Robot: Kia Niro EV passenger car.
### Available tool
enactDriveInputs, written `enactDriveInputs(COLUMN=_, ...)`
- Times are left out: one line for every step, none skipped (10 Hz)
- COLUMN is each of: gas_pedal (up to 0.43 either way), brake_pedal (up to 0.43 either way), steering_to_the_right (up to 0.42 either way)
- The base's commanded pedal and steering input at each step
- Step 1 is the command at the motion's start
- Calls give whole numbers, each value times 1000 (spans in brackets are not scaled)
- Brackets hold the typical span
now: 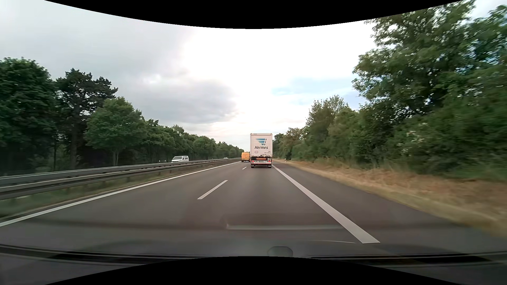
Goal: Follow the waypoints while adhering to traffic rules and regulations
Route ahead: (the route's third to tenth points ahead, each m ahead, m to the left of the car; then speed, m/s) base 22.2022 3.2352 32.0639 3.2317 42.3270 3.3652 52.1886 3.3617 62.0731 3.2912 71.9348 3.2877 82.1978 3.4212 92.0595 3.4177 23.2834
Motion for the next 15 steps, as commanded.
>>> enactDriveInputs(gas_pedal=209, brake_pedal=0, steering_to_the_right=-1)
enactDriveInputs(gas_pedal=209, brake_pedal=0, steering_to_the_right=0)
enactDriveInputs(gas_pedal=209, brake_pedal=0, steering_to_the_right=0)
enactDriveInputs(gas_pedal=209, brake_pedal=0, steering_to_the_right=-1)
enactDriveInputs(gas_pedal=209, brake_pedal=0, steering_to_the_right=-1)
enactDriveInputs(gas_pedal=209, brake_pedal=0, steering_to_the_right=-1)
enactDriveInputs(gas_pedal=209, brake_pedal=0, steering_to_the_right=-2)
enactDriveInputs(gas_pedal=209, brake_pedal=0, steering_to_the_right=-3)
enactDriveInputs(gas_pedal=209, brake_pedal=0, steering_to_the_right=-3)
enactDriveInputs(gas_pedal=209, brake_pedal=0, steering_to_the_right=-3)
enactDriveInputs(gas_pedal=209, brake_pedal=0, steering_to_the_right=-2)
enactDriveInputs(gas_pedal=209, brake_pedal=0, steering_to_the_right=-2)
enactDriveInputs(gas_pedal=209, brake_pedal=0, steering_to_the_right=-4)
enactDriveInputs(gas_pedal=209, brake_pedal=0, steering_to_the_right=-6)
enactDriveInputs(gas_pedal=209, brake_pedal=0, steering_to_the_right=-6)
